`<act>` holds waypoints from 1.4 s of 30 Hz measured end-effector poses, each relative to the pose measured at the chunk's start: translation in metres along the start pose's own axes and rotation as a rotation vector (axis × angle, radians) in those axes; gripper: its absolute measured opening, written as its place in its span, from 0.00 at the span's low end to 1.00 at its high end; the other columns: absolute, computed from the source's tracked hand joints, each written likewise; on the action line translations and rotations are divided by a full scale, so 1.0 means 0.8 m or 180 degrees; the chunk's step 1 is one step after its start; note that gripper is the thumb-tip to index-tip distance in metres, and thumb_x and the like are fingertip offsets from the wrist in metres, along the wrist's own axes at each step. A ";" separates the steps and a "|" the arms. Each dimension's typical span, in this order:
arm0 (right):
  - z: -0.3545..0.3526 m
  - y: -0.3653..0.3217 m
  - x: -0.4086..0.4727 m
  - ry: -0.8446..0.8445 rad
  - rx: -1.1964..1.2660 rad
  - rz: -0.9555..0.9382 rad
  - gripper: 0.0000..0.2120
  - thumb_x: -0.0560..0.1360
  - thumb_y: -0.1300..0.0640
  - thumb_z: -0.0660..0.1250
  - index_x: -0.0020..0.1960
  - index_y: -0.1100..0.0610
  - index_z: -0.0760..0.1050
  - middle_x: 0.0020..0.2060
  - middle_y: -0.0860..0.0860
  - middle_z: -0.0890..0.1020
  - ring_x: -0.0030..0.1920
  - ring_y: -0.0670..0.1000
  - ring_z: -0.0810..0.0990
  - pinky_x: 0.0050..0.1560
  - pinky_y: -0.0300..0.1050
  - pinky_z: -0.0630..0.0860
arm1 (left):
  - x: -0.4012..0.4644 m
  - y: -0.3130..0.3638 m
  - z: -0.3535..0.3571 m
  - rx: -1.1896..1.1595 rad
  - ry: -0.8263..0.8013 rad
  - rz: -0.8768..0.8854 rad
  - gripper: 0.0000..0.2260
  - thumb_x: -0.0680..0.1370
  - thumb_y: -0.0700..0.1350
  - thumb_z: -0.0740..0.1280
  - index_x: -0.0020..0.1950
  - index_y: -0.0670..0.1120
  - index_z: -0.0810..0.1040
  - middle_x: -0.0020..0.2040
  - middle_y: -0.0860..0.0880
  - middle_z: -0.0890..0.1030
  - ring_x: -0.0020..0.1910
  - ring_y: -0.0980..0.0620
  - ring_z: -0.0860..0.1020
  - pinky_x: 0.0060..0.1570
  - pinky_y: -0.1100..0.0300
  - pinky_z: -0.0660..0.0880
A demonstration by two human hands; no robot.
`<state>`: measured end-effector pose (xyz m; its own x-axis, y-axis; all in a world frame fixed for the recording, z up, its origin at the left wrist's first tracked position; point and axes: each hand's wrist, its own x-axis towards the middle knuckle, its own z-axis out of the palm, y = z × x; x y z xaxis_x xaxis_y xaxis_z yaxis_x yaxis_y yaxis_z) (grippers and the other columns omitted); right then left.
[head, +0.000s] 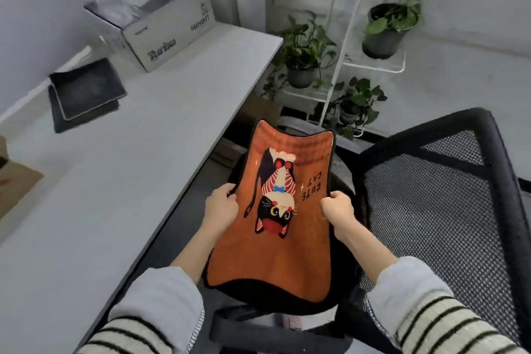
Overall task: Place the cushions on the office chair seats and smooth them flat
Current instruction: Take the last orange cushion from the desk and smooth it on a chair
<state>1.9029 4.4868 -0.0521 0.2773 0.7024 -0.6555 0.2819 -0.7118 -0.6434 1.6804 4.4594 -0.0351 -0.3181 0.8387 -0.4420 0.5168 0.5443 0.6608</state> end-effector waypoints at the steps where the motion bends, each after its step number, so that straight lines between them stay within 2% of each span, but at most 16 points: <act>1: 0.007 0.008 0.019 0.0031 -0.0011 0.0065 0.17 0.74 0.62 0.58 0.62 0.60 0.72 0.54 0.60 0.80 0.49 0.58 0.77 0.44 0.45 0.73 | 0.018 -0.007 0.014 -0.0002 -0.0074 -0.0048 0.16 0.80 0.40 0.54 0.67 0.46 0.72 0.62 0.44 0.77 0.51 0.51 0.77 0.37 0.67 0.69; 3: 0.024 0.025 0.053 0.0146 -0.0040 0.0262 0.16 0.75 0.62 0.58 0.62 0.60 0.72 0.54 0.60 0.79 0.50 0.58 0.78 0.44 0.45 0.73 | 0.052 -0.026 0.040 0.0038 -0.0211 -0.0155 0.16 0.81 0.39 0.54 0.67 0.45 0.72 0.60 0.45 0.77 0.49 0.52 0.76 0.39 0.67 0.69; 6: 0.051 0.053 0.096 0.0301 -0.0082 0.0555 0.14 0.76 0.63 0.57 0.60 0.60 0.72 0.52 0.59 0.79 0.52 0.60 0.78 0.50 0.50 0.77 | 0.097 -0.059 0.074 0.0092 -0.0454 -0.0210 0.15 0.81 0.39 0.53 0.64 0.44 0.74 0.53 0.45 0.79 0.40 0.57 0.75 0.32 0.69 0.67; 10: 0.077 0.093 0.133 0.0534 -0.0021 0.0952 0.13 0.76 0.63 0.56 0.59 0.60 0.72 0.47 0.58 0.78 0.49 0.59 0.78 0.49 0.52 0.77 | 0.153 -0.105 0.102 0.0155 -0.0631 -0.0374 0.14 0.81 0.39 0.53 0.63 0.45 0.74 0.51 0.44 0.79 0.43 0.51 0.77 0.33 0.64 0.71; 12: 0.088 0.114 0.156 0.0766 -0.0115 0.1140 0.14 0.76 0.63 0.57 0.61 0.61 0.70 0.48 0.57 0.77 0.48 0.59 0.76 0.49 0.51 0.75 | 0.186 -0.135 0.113 0.0165 -0.0589 -0.0514 0.14 0.80 0.37 0.53 0.63 0.44 0.72 0.50 0.44 0.79 0.46 0.46 0.78 0.39 0.56 0.76; 14: 0.090 0.129 0.172 0.0894 -0.0260 0.1223 0.19 0.76 0.63 0.57 0.67 0.62 0.66 0.55 0.61 0.77 0.54 0.62 0.76 0.55 0.53 0.74 | 0.208 -0.155 0.116 0.0269 -0.0465 -0.0656 0.16 0.80 0.37 0.53 0.66 0.44 0.69 0.54 0.43 0.77 0.53 0.41 0.76 0.53 0.48 0.75; 16: 0.095 0.145 0.194 0.0988 -0.0462 0.1322 0.27 0.76 0.64 0.57 0.74 0.61 0.56 0.67 0.63 0.70 0.66 0.63 0.69 0.65 0.54 0.67 | 0.230 -0.174 0.125 0.0505 -0.0417 -0.0823 0.20 0.81 0.39 0.53 0.73 0.43 0.61 0.65 0.40 0.70 0.64 0.39 0.70 0.64 0.46 0.68; 18: 0.102 0.158 0.214 0.1062 -0.0768 0.1247 0.32 0.76 0.63 0.57 0.77 0.60 0.47 0.74 0.60 0.60 0.73 0.61 0.60 0.72 0.54 0.60 | 0.243 -0.183 0.140 0.0769 -0.0373 -0.0951 0.23 0.81 0.41 0.54 0.75 0.42 0.53 0.72 0.39 0.60 0.70 0.38 0.63 0.67 0.44 0.63; 20: 0.109 0.163 0.230 0.1075 -0.1174 0.1014 0.32 0.78 0.61 0.56 0.77 0.59 0.45 0.76 0.59 0.52 0.76 0.59 0.51 0.75 0.55 0.53 | 0.250 -0.180 0.158 0.1133 -0.0277 -0.0963 0.27 0.80 0.44 0.55 0.76 0.42 0.49 0.72 0.40 0.56 0.69 0.38 0.59 0.65 0.41 0.63; 22: 0.117 0.163 0.248 0.0965 -0.1594 0.0666 0.30 0.79 0.58 0.54 0.77 0.58 0.46 0.77 0.60 0.47 0.76 0.60 0.46 0.74 0.57 0.51 | 0.257 -0.171 0.173 0.1518 -0.0186 -0.0727 0.30 0.79 0.47 0.56 0.76 0.42 0.46 0.73 0.40 0.54 0.70 0.38 0.56 0.66 0.40 0.60; 25: 0.126 0.151 0.281 0.0885 -0.1996 0.0363 0.28 0.81 0.53 0.53 0.77 0.57 0.47 0.77 0.59 0.44 0.77 0.60 0.43 0.74 0.61 0.48 | 0.283 -0.158 0.197 0.1975 -0.0255 -0.0004 0.30 0.80 0.51 0.55 0.77 0.44 0.44 0.76 0.40 0.46 0.74 0.38 0.48 0.71 0.39 0.50; 30: 0.122 0.133 0.345 0.1131 -0.2631 -0.0538 0.28 0.81 0.48 0.49 0.77 0.57 0.48 0.77 0.58 0.47 0.77 0.58 0.44 0.74 0.61 0.44 | 0.358 -0.129 0.236 0.2312 -0.0141 0.0935 0.28 0.79 0.55 0.52 0.77 0.53 0.45 0.77 0.42 0.43 0.76 0.39 0.41 0.69 0.32 0.42; 32: 0.125 0.133 0.367 0.1191 -0.2847 -0.0814 0.28 0.80 0.47 0.48 0.77 0.57 0.49 0.77 0.57 0.50 0.77 0.57 0.46 0.74 0.60 0.42 | 0.372 -0.132 0.249 0.2452 0.0122 0.1002 0.27 0.79 0.55 0.51 0.76 0.54 0.45 0.77 0.42 0.45 0.76 0.40 0.43 0.69 0.33 0.42; 35: 0.140 0.149 0.381 0.1415 -0.3039 -0.0876 0.29 0.79 0.46 0.47 0.77 0.58 0.51 0.76 0.57 0.54 0.77 0.57 0.50 0.74 0.61 0.43 | 0.372 -0.144 0.264 0.2757 0.0396 0.1059 0.28 0.78 0.55 0.50 0.77 0.53 0.45 0.77 0.40 0.47 0.76 0.39 0.46 0.69 0.34 0.43; 40: 0.138 0.148 0.380 0.1440 -0.2980 -0.0848 0.30 0.78 0.46 0.45 0.77 0.56 0.49 0.77 0.56 0.52 0.77 0.57 0.48 0.74 0.64 0.43 | 0.366 -0.136 0.260 0.2654 0.0388 0.1034 0.28 0.78 0.54 0.49 0.77 0.52 0.45 0.77 0.39 0.47 0.76 0.38 0.45 0.68 0.31 0.44; 42: 0.149 0.136 0.368 0.1372 -0.2795 -0.0987 0.29 0.79 0.47 0.46 0.77 0.54 0.49 0.77 0.55 0.51 0.77 0.56 0.46 0.73 0.65 0.41 | 0.352 -0.130 0.261 0.2513 0.0219 0.1305 0.27 0.79 0.54 0.47 0.77 0.53 0.45 0.77 0.40 0.45 0.76 0.39 0.43 0.67 0.30 0.41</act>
<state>1.9059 4.6156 -0.3620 0.3353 0.9205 -0.2005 0.9221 -0.3643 -0.1305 1.7034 4.6353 -0.3550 -0.0218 0.9777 -0.2086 0.9892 0.0513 0.1372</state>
